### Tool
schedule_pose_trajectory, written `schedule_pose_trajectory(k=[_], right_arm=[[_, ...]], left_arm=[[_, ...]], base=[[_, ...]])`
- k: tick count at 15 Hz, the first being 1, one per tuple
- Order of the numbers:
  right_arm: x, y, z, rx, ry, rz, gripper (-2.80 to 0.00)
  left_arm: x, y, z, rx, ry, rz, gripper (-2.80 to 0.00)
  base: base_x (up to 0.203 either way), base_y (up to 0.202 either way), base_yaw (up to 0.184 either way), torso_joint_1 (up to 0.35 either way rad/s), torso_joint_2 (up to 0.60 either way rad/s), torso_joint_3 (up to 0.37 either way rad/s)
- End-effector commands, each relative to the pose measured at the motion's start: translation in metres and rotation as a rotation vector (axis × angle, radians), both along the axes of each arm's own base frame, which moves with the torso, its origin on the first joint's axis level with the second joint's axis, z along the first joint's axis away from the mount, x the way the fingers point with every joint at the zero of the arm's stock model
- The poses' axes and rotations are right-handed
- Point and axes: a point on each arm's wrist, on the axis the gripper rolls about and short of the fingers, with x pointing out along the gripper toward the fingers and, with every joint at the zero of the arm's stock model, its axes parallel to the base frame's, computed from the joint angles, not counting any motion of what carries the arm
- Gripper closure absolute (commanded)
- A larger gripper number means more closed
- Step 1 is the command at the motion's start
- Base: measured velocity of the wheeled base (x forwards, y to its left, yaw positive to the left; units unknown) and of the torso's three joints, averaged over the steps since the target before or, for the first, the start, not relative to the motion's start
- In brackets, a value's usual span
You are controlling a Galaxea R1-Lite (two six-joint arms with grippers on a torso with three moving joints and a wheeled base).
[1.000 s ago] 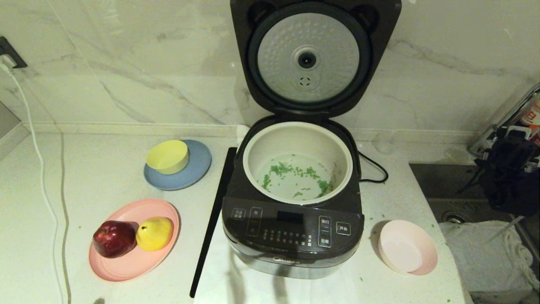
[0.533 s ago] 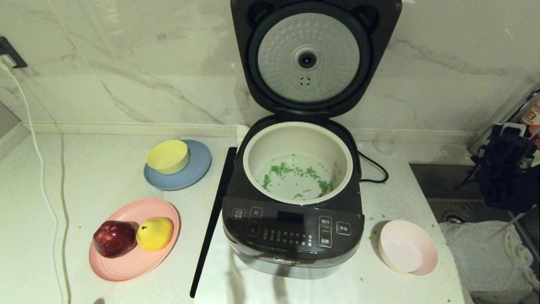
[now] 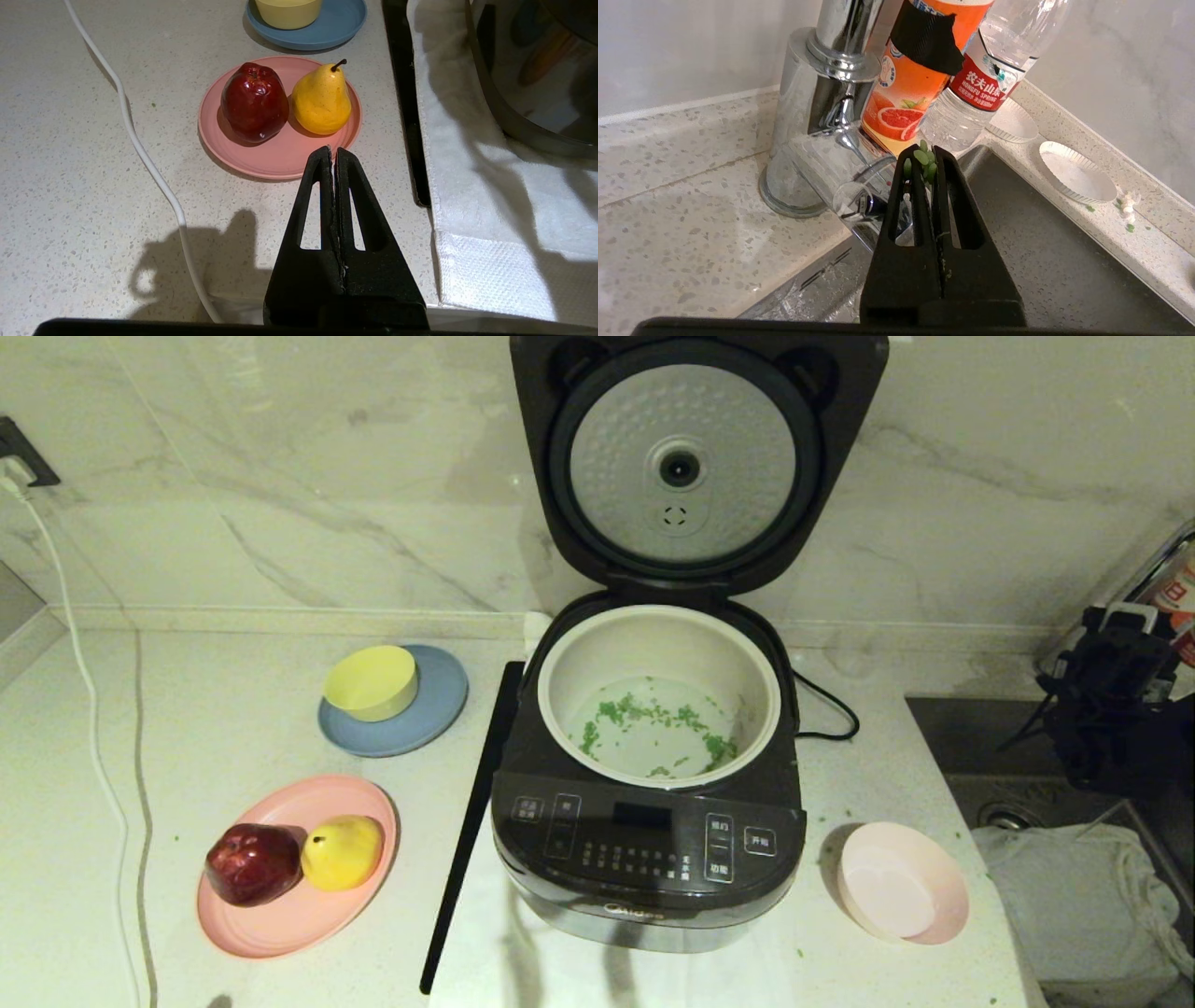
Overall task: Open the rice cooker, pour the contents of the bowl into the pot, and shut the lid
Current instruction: Turn off the tap, then close the rice cooker
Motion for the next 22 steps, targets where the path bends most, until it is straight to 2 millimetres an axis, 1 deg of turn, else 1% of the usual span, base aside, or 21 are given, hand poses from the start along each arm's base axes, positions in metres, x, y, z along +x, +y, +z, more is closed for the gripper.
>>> schedule_pose_trajectory(k=[1, 7, 9, 12, 14, 17, 18, 20, 22], right_arm=[[0.0, 0.003, 0.002, -0.002, -0.01, -0.01, 0.0], [-0.008, 0.007, 0.017, -0.006, -0.02, -0.012, 0.0], [-0.017, 0.014, 0.029, -0.005, -0.029, -0.001, 0.0], [-0.044, 0.029, 0.054, -0.001, -0.041, 0.02, 0.0], [-0.067, 0.044, 0.073, 0.004, -0.058, 0.057, 0.0], [-0.101, 0.076, 0.111, 0.004, -0.119, 0.156, 0.0], [-0.108, 0.087, 0.124, 0.009, -0.135, 0.19, 0.0], [-0.124, 0.11, 0.149, 0.074, -0.127, 0.286, 0.0], [-0.134, 0.131, 0.172, 0.16, -0.11, 0.372, 0.0]], left_arm=[[0.001, 0.0, -0.003, 0.0, 0.009, 0.0, 0.0], [0.001, 0.0, -0.003, 0.0, 0.009, -0.001, 0.0], [0.001, 0.0, -0.003, 0.0, 0.01, 0.0, 0.0], [0.001, 0.0, -0.003, 0.0, 0.009, 0.0, 0.0], [0.001, 0.0, -0.003, -0.001, 0.009, -0.001, 0.0], [0.001, 0.0, -0.003, 0.0, 0.009, 0.0, 0.0], [0.001, 0.0, -0.003, 0.0, 0.009, -0.001, 0.0], [0.001, 0.0, -0.003, 0.0, 0.009, 0.0, 0.0], [0.001, 0.0, -0.003, 0.0, 0.009, -0.002, 0.0]], base=[[0.0, 0.0, 0.0, 0.0, 0.0, 0.0], [0.0, 0.0, 0.0, 0.0, 0.0, 0.0], [0.0, 0.0, 0.0, 0.0, 0.0, 0.0], [0.0, 0.0, 0.0, 0.0, 0.0, 0.0], [0.0, 0.0, 0.0, 0.0, 0.0, 0.0], [0.0, 0.0, 0.0, 0.0, 0.0, 0.0], [0.0, 0.0, 0.0, 0.0, 0.0, 0.0], [0.0, 0.0, 0.0, 0.0, 0.0, 0.0], [0.0, 0.0, 0.0, 0.0, 0.0, 0.0]])
